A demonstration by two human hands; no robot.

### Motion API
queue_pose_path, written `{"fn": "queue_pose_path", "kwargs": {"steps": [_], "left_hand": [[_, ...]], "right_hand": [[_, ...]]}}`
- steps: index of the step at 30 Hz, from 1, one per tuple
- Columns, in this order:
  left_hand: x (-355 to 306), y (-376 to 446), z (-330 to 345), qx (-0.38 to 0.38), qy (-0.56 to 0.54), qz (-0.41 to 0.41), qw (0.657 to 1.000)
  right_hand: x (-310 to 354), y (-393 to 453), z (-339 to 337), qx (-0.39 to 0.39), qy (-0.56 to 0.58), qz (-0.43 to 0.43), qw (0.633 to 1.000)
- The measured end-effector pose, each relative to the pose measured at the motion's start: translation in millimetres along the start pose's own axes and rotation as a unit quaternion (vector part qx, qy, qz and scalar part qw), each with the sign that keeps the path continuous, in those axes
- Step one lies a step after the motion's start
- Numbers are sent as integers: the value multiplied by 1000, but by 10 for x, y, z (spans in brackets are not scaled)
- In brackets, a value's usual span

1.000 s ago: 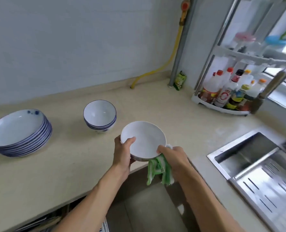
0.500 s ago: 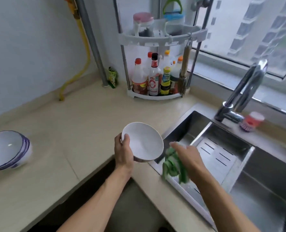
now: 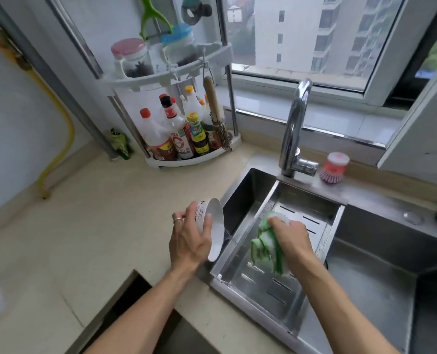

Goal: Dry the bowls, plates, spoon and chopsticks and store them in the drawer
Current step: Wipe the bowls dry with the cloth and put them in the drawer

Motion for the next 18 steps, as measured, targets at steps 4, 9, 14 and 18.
{"fn": "queue_pose_path", "kwargs": {"steps": [4,9,14,18], "left_hand": [[-86,14,-52,-9,85,101,991],[-157,58,-101,-9,91,134,987],[-193,90,-144,13,48,92,995],[-237,189,-160,75,-100,0,992]], "right_hand": [[-31,4,12,-12,25,-2,1000],[12,-46,56,49,41,-32,997],[109,-143,182,119,99,-89,984],[243,-294,460,182,50,-175,966]]}}
Point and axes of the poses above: each hand's wrist, its own y-axis towards the middle knuckle, its own z-axis out of the palm, x = y × z, the point moved 1 cm from there along y, towards the middle knuckle, and after that the axes turned 15 degrees about -z, right-handed, at the moved point
